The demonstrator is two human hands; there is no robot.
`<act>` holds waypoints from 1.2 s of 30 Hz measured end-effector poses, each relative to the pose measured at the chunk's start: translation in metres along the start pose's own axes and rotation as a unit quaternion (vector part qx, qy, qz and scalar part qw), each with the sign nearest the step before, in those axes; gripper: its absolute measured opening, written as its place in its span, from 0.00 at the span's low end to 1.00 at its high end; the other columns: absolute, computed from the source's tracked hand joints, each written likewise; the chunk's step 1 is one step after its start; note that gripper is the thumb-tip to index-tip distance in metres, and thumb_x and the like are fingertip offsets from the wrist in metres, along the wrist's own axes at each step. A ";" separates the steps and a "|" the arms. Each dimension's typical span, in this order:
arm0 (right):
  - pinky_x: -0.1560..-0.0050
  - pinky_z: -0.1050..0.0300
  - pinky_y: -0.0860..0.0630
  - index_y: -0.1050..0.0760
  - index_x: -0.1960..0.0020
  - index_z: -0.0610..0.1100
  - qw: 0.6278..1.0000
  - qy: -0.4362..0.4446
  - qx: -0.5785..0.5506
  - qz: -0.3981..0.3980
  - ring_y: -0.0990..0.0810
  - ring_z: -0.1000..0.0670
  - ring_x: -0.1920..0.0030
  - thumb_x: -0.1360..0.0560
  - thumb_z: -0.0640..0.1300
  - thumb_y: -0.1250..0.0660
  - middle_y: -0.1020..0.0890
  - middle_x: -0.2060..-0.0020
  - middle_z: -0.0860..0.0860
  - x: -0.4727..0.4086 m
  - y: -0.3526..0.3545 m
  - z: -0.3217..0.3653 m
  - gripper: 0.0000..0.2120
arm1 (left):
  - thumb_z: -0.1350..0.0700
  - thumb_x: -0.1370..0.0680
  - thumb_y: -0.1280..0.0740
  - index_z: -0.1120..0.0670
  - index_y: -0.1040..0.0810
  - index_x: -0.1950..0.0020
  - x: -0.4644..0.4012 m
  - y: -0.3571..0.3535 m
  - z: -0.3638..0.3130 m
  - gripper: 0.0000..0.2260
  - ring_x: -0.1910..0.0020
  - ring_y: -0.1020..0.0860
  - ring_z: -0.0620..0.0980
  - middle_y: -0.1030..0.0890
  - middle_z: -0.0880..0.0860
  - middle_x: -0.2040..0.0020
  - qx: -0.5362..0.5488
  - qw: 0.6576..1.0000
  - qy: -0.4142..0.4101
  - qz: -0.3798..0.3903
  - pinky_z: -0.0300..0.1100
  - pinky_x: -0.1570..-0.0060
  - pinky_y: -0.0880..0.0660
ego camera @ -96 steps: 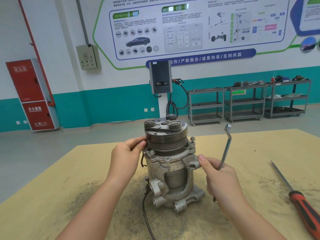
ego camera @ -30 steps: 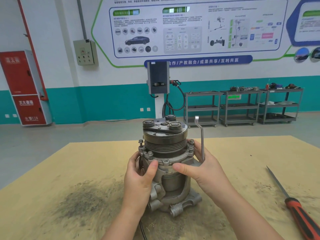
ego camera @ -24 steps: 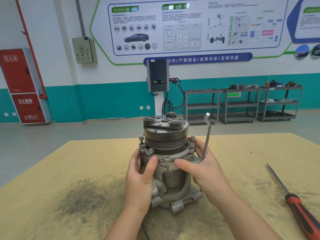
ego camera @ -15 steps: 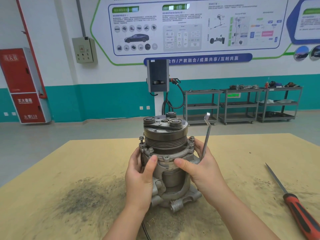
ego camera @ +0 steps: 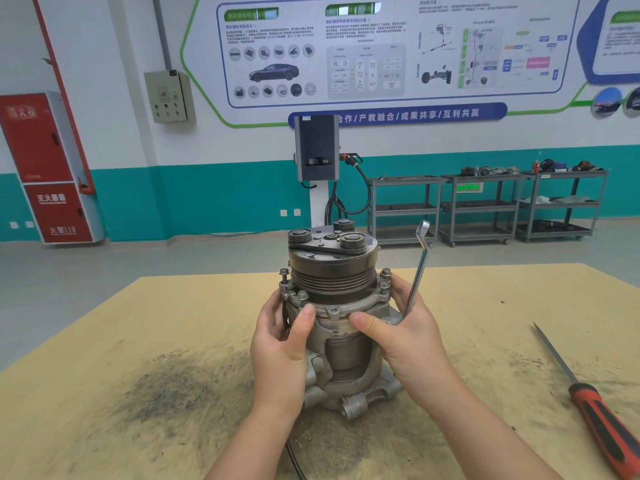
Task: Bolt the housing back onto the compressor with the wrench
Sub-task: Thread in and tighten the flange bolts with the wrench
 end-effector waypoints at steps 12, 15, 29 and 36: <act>0.62 0.82 0.33 0.30 0.41 0.56 0.992 0.030 0.039 -0.116 0.26 0.76 0.54 0.36 0.67 0.33 0.20 0.53 0.66 0.043 -0.002 0.029 0.28 | 0.23 0.36 0.36 0.52 0.25 0.32 -0.048 0.024 -0.003 0.43 0.32 0.27 0.44 0.23 0.46 0.32 -0.262 0.942 0.070 0.196 0.37 0.34 0.34; 0.68 0.64 0.32 0.34 0.47 0.55 0.989 0.000 0.079 -0.127 0.25 0.58 0.68 0.31 0.71 0.53 0.22 0.60 0.56 0.040 0.026 0.047 0.24 | 0.34 0.28 0.43 0.42 0.29 0.34 -0.042 0.032 -0.035 0.25 0.37 0.30 0.29 0.27 0.34 0.35 -0.311 0.943 -0.006 0.116 0.35 0.38 0.35; 0.60 0.56 0.27 0.27 0.57 0.40 0.891 -0.118 -0.438 0.023 0.25 0.51 0.69 0.28 0.44 0.39 0.24 0.69 0.47 0.016 -0.010 0.087 0.08 | 0.43 0.23 0.38 0.43 0.25 0.52 0.048 -0.073 -0.076 0.06 0.70 0.21 0.37 0.18 0.34 0.64 -0.272 0.944 -0.007 0.188 0.27 0.65 0.31; 0.70 0.61 0.29 0.21 0.59 0.41 0.977 -0.098 -0.162 0.099 0.27 0.53 0.71 0.26 0.47 0.35 0.24 0.68 0.48 -0.004 -0.008 0.089 0.11 | 0.63 0.20 0.39 0.64 0.22 0.58 0.034 -0.045 -0.053 0.10 0.84 0.29 0.51 0.26 0.57 0.77 -0.027 0.989 0.113 0.089 0.33 0.85 0.39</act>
Point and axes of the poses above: each hand's wrist, its own x-axis away from the middle knuckle, its own y-axis out of the back of the hand, z = x × y, the point moved 6 cm from there along -x, towards the middle knuckle
